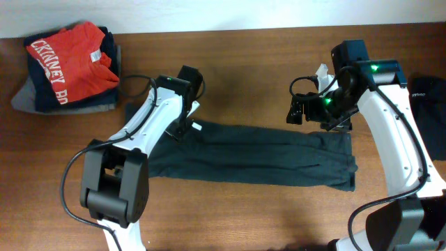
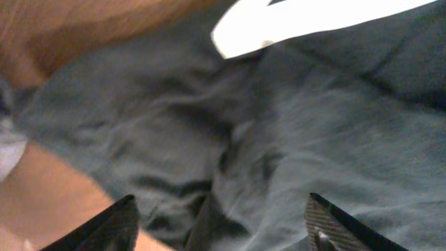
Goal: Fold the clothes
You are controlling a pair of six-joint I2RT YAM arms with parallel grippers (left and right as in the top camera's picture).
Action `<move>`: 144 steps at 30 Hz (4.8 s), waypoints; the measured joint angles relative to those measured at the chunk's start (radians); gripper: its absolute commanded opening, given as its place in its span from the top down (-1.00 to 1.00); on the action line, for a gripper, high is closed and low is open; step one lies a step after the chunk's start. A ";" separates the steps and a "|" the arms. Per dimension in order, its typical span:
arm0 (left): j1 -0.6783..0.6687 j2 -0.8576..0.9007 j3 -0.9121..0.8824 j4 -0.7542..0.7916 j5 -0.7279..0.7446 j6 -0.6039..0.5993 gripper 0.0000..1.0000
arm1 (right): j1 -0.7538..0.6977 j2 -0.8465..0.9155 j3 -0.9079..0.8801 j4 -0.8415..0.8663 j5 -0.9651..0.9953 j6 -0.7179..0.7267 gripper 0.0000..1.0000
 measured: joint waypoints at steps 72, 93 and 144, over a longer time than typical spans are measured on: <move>0.246 0.043 -0.039 -0.130 0.194 0.035 0.99 | 0.000 0.000 -0.078 0.053 0.000 -0.013 -0.98; 0.246 0.043 0.012 -0.034 0.136 0.029 -0.18 | 0.000 0.000 -0.078 0.058 0.000 -0.014 -0.97; 0.198 0.014 0.365 -0.312 0.495 -0.338 -0.99 | -0.681 0.009 -0.303 0.190 -0.026 -0.305 -0.98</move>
